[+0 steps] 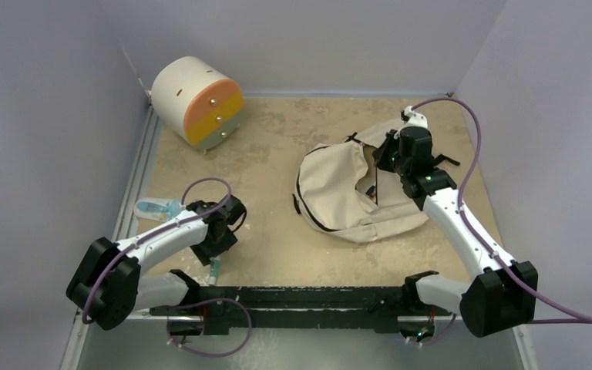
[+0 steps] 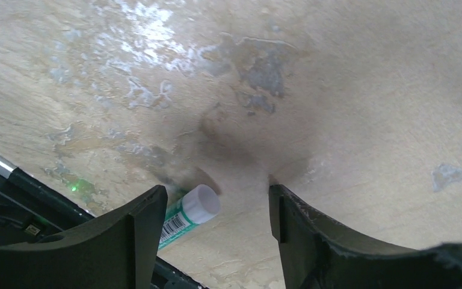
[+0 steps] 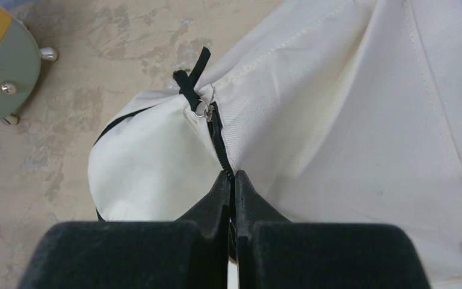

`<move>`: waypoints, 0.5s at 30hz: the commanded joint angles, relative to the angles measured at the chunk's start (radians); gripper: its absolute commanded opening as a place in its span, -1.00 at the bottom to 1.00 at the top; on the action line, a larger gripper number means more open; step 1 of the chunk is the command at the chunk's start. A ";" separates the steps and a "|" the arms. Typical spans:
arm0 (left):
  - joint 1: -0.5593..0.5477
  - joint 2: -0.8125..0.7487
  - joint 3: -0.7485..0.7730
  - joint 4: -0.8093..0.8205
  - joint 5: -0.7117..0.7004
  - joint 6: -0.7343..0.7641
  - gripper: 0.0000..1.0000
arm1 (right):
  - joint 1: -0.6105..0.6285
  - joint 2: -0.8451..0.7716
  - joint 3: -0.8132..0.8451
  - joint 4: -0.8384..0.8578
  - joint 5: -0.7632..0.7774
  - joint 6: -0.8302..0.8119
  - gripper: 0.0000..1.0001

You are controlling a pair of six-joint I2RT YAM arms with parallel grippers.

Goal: Pack the student bag
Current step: Pick up the stationery from the center of the board.

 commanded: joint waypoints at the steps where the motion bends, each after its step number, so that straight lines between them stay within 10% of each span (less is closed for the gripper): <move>1: 0.002 0.026 -0.028 0.077 0.118 0.077 0.30 | 0.003 -0.020 0.048 0.043 -0.027 0.009 -1.00; 15: 0.002 0.059 -0.012 0.105 0.204 0.198 0.29 | 0.002 -0.040 0.038 0.032 -0.028 0.014 -1.00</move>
